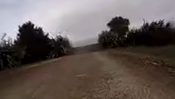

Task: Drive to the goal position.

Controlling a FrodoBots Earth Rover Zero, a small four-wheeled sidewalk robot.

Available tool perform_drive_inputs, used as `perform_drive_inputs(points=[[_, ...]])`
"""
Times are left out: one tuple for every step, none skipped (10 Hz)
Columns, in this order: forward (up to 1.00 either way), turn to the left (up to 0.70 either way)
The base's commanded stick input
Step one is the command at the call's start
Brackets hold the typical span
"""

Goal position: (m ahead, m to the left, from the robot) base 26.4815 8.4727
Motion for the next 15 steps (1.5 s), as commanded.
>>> perform_drive_inputs(points=[[0.85, 0.00], [0.85, 0.00], [0.85, 0.00], [0.85, 0.00], [0.85, 0.00], [0.85, 0.00], [0.85, 0.00], [0.85, 0.00], [0.85, 0.00], [0.85, 0.00], [0.85, 0.00], [0.85, 0.00], [0.82, 0.00], [0.46, 0.00], [0.10, 0.00]])
